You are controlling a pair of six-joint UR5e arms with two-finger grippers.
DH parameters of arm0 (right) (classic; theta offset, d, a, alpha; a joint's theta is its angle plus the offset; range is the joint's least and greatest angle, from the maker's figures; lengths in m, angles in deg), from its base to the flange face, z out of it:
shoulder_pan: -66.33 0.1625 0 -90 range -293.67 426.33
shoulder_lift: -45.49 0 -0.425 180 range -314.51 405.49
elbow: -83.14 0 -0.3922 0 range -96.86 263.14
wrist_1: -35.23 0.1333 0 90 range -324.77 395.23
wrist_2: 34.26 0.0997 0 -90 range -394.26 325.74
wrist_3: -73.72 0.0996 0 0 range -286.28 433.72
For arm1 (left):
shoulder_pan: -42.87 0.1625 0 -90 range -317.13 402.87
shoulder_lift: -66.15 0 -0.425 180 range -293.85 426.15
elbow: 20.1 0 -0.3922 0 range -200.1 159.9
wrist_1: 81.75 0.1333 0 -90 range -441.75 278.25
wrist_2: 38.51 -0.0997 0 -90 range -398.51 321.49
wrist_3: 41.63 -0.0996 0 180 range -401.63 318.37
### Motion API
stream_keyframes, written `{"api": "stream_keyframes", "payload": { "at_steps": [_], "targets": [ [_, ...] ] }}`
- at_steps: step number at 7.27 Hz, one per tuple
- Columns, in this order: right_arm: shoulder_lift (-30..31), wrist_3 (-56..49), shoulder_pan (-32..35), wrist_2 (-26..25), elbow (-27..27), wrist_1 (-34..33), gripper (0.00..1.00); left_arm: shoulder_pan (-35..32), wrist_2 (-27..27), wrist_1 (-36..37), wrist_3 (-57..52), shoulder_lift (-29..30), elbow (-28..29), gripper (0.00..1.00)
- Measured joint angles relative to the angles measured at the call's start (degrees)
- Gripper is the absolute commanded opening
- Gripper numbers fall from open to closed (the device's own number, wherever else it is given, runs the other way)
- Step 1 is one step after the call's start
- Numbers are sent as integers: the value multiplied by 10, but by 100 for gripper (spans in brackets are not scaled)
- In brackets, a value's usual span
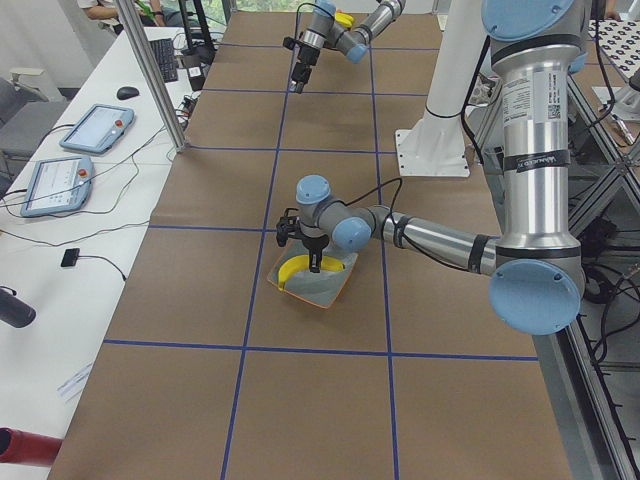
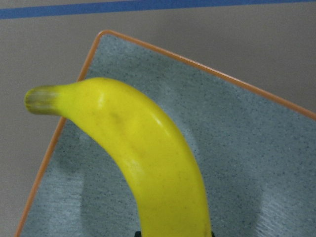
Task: Transfer all bananas from basket to plate
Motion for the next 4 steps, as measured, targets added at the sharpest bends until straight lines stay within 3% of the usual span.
{"api": "stream_keyframes", "payload": {
  "at_steps": [1,2,4],
  "targets": [
    [0,0,0,0,-1,0,100,1,0,-1,-1,-1,0,65],
    [0,-1,0,0,-2,1,100,2,-1,-2,-2,-3,0,73],
    [0,-1,0,0,-3,1,100,2,-1,-3,-9,-6,0,79]
  ]
}}
